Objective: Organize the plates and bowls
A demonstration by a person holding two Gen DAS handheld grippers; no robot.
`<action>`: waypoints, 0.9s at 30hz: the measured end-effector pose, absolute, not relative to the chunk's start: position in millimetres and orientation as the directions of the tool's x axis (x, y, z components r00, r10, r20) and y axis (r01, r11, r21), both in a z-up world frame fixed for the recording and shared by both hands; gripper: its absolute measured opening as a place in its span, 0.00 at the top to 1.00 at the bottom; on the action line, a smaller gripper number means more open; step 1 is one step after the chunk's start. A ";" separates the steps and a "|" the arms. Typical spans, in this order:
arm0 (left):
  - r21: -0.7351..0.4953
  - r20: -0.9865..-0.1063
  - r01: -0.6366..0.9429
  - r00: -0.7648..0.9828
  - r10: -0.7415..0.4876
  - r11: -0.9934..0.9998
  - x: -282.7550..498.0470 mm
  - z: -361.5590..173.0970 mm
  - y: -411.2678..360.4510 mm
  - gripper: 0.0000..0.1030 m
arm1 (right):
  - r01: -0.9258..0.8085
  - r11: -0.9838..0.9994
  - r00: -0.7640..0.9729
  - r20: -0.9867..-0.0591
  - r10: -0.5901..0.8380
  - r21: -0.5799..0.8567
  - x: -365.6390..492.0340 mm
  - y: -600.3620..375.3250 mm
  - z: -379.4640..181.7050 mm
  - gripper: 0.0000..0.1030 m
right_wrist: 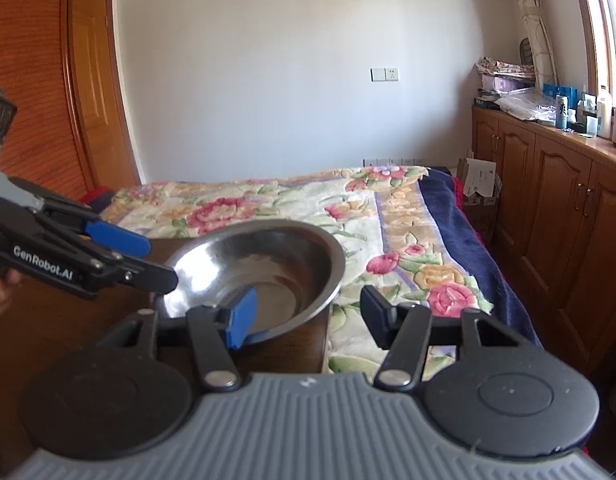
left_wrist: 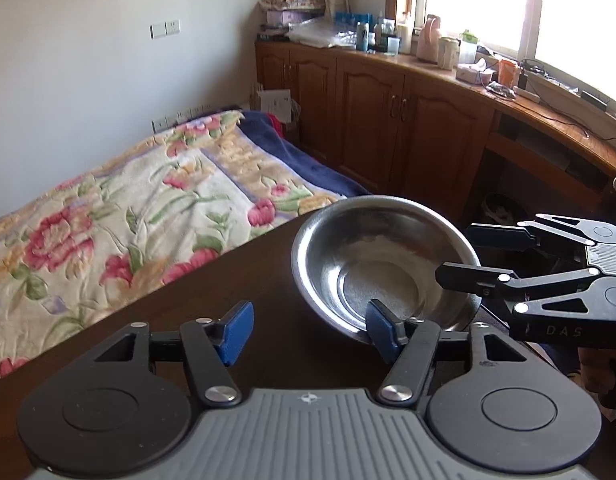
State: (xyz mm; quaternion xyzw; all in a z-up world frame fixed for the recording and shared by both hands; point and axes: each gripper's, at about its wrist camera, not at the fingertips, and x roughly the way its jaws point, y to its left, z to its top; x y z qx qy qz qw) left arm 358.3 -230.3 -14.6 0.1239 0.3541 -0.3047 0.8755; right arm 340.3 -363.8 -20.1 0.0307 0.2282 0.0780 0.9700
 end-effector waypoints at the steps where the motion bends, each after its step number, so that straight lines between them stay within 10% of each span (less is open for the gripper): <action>1: -0.006 -0.698 0.620 0.559 -0.447 0.785 359.9 -15.3 -231.5 0.39 | -0.141 0.985 0.882 -0.439 0.172 0.102 341.3 -364.5 -19.7 0.45; 10: -0.060 -0.749 0.631 0.483 -0.453 0.773 371.6 -22.9 -239.1 0.52 | -0.165 0.972 0.858 -0.461 0.225 0.167 347.5 -366.5 -23.4 0.65; 14: -0.061 -0.763 0.637 0.466 -0.447 0.768 369.4 -26.1 -240.7 0.75 | -0.166 0.971 0.845 -0.482 0.230 0.173 349.1 -364.4 -24.6 0.72; 27: -0.032 -0.714 0.624 0.532 -0.454 0.781 346.1 2.0 -222.5 0.85 | -0.159 0.969 0.858 -0.459 0.230 0.189 336.7 -356.8 -6.6 0.87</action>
